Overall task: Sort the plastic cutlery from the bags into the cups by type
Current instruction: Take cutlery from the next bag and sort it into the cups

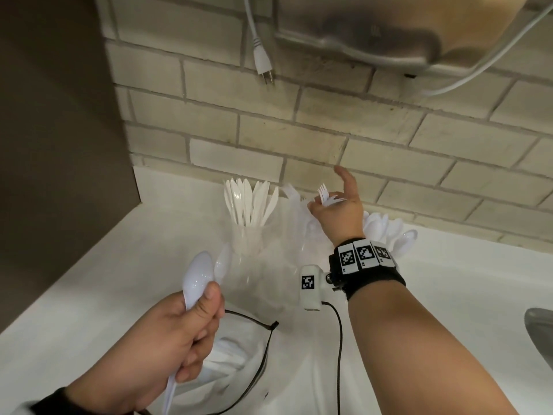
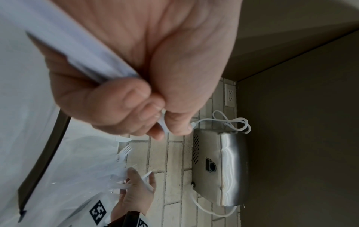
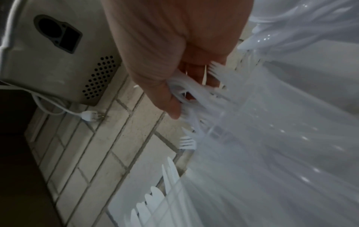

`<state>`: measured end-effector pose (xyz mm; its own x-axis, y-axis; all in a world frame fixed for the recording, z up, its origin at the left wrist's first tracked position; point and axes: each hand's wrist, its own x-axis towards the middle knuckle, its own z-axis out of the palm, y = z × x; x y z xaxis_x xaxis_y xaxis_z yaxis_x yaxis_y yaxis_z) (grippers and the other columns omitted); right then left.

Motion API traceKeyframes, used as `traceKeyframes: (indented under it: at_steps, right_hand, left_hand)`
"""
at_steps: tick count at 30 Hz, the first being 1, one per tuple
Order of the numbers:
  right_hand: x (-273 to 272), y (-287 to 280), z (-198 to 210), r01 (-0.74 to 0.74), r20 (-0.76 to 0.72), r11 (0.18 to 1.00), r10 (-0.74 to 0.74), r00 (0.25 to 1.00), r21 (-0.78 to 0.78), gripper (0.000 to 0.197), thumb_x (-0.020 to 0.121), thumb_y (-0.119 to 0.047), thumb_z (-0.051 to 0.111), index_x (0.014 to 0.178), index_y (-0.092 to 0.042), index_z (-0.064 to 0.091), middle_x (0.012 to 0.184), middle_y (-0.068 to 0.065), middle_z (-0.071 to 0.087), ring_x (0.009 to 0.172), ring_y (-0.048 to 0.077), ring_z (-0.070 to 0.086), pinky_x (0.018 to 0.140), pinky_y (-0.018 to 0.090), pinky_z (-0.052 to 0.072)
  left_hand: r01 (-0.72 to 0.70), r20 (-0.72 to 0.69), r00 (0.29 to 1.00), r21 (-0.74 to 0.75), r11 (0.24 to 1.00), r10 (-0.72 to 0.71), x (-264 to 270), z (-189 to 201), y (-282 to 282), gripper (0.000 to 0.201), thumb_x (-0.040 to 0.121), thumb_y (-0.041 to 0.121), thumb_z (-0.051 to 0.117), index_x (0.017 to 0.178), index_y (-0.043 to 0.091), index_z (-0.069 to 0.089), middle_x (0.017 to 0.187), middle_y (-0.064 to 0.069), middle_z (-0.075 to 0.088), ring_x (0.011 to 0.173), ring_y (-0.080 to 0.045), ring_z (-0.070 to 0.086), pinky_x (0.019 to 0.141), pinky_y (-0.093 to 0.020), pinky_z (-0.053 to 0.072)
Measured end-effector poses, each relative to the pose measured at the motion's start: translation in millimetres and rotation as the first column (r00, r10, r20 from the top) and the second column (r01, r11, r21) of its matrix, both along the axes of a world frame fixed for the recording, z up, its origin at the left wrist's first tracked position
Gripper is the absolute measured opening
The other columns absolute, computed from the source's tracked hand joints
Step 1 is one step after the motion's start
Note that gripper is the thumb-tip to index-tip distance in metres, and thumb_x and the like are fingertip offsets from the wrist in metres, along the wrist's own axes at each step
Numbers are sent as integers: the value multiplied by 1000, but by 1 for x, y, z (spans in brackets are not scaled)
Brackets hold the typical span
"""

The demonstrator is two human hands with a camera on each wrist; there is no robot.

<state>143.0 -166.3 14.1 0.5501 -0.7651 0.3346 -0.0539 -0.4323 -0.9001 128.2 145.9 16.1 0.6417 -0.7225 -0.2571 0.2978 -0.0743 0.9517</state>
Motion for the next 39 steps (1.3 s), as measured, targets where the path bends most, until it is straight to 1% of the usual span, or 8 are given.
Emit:
traceKeyframes:
  at_steps: [6, 12, 18, 22, 26, 29, 34, 39]
  right_hand:
    - [5, 1, -6, -26, -166, 1000, 24, 986, -11, 62, 70, -10, 80, 125, -24, 55, 85, -11, 58, 73, 8, 58, 61, 11, 45]
    - [6, 7, 0, 36, 21, 998, -35, 999, -54, 67, 67, -16, 85, 122, -31, 49, 105, -6, 61, 94, 8, 58, 79, 18, 47]
    - [6, 0, -10, 35, -396, 975, -122, 910, -222, 52, 61, -46, 86, 101, -21, 65, 133, -5, 46, 128, 16, 40, 107, 29, 35]
    - [2, -2, 0, 53, -138, 985, -76, 988, -161, 63, 65, -28, 87, 119, -20, 56, 128, -7, 44, 109, 6, 45, 90, 13, 34]
    - [5, -5, -13, 15, -261, 981, -67, 963, -195, 12, 89, -16, 65, 100, -14, 69, 127, 2, 60, 120, 17, 54, 84, 10, 31]
    - [3, -5, -19, -66, -253, 983, 21, 967, -173, 18, 93, -6, 56, 102, -10, 71, 130, 3, 61, 133, 13, 45, 95, 8, 28]
    - [-17, -17, 10, 103, -54, 988, -110, 993, -118, 32, 88, 6, 49, 98, -16, 71, 101, 3, 69, 94, 15, 63, 79, 9, 48]
    - [-28, -32, 24, 68, -573, 971, -191, 797, -229, 20, 86, -6, 52, 91, -8, 71, 98, 9, 71, 92, 29, 67, 86, 40, 55]
  left_hand:
    - [-3, -5, 1000, -7, 1000, 3, -2, 0, 0, 53, 56, 68, 64, 63, 16, 56, 59, -3, 29, 41, -12, 24, 38, -19, 26]
    - [-4, 2, 1000, -17, 1000, 4, -2, 2, 1, 46, 58, 66, 61, 56, 21, 54, 57, -1, 29, 40, -11, 24, 38, -19, 25]
    - [8, 10, 1000, -21, 1000, -8, -5, 3, -1, 44, 61, 65, 60, 55, 22, 54, 56, 0, 29, 40, -11, 24, 39, -19, 26]
    - [3, 6, 1000, -14, 1000, -3, -4, 2, -1, 49, 61, 66, 61, 60, 17, 52, 57, -1, 29, 40, -11, 24, 38, -19, 26]
    - [-4, -9, 1000, -10, 1000, 4, -4, 1, -2, 52, 59, 66, 61, 65, 14, 53, 58, -1, 29, 40, -12, 24, 37, -19, 27]
    - [-5, -9, 1000, -13, 1000, 5, -5, 0, -3, 52, 59, 65, 62, 65, 15, 55, 57, -1, 31, 40, -12, 25, 37, -19, 27]
    - [-17, -22, 1000, -19, 1000, 16, -4, 1, 0, 51, 59, 65, 62, 65, 15, 55, 57, -2, 30, 40, -12, 24, 37, -19, 27]
    - [-8, -28, 1000, -19, 1000, 7, -6, -1, -1, 52, 59, 65, 62, 66, 14, 54, 59, -2, 30, 40, -11, 25, 37, -18, 26]
